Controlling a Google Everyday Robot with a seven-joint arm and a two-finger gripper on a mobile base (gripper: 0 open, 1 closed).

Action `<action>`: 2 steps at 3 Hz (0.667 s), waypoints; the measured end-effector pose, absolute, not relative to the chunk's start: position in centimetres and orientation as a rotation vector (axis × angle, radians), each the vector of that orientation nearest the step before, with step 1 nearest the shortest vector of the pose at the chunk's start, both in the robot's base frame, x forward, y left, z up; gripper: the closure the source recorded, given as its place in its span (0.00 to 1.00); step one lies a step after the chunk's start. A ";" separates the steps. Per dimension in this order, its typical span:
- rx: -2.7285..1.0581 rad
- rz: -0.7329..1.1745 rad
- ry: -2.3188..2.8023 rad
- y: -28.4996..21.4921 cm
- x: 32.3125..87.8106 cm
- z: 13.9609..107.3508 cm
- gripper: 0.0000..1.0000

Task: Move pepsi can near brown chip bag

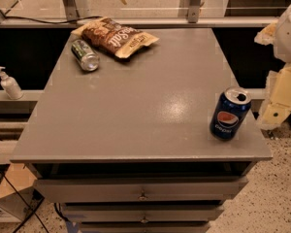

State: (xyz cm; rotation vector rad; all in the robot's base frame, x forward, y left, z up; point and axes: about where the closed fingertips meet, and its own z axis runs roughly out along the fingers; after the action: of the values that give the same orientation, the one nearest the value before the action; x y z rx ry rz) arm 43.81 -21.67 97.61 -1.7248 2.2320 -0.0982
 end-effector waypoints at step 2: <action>-1.707 -0.059 2.262 -22.3 44.7 96.0 0.00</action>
Offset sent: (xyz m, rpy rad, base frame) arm 0.0217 -0.0173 -0.0441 0.0423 0.0931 -0.0464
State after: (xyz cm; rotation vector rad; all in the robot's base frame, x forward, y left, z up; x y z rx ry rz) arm 44.74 -22.29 96.03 -1.7070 2.2624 -0.0590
